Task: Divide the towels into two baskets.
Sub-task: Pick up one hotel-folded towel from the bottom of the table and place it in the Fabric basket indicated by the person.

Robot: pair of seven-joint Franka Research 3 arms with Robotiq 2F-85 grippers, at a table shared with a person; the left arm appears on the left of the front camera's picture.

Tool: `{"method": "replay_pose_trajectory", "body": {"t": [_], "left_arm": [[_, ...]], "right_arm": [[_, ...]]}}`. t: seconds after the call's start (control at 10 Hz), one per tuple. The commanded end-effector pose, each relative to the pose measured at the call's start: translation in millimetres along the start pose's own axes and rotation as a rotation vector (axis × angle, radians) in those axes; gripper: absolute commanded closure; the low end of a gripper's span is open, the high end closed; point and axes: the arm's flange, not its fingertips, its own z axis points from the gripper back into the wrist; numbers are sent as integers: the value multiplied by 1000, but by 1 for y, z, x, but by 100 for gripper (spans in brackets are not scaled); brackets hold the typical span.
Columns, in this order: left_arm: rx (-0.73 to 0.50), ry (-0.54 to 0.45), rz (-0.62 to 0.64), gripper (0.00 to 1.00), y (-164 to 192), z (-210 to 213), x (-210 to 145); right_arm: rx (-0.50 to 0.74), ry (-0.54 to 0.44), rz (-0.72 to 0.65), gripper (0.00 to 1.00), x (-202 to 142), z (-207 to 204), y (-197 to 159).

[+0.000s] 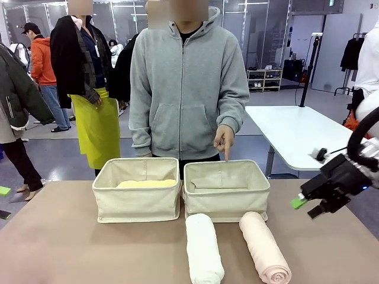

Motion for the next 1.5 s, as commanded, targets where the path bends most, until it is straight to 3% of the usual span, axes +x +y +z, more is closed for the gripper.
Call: {"method": "replay_pose_trajectory", "body": {"t": [0.0, 0.5, 1.1, 1.2, 1.4], "left_arm": [[-15, -16, -8, 8, -3, -1, -2], [-15, -16, -8, 8, -3, -1, -2], [-15, -16, -8, 8, -3, -1, -2], [-15, -16, -8, 8, -3, -1, -2], [-15, -16, -8, 8, -3, -1, -2]], "right_arm": [[-138, 51, -61, 0, 0, -37, 26], [-397, 37, -107, 0, 12, -109, 49], [-458, 63, -56, 0, 14, -160, 56], [-450, 71, -41, 4, 14, -164, 57], [-451, 92, -24, 24, 12, -168, 58]]}}
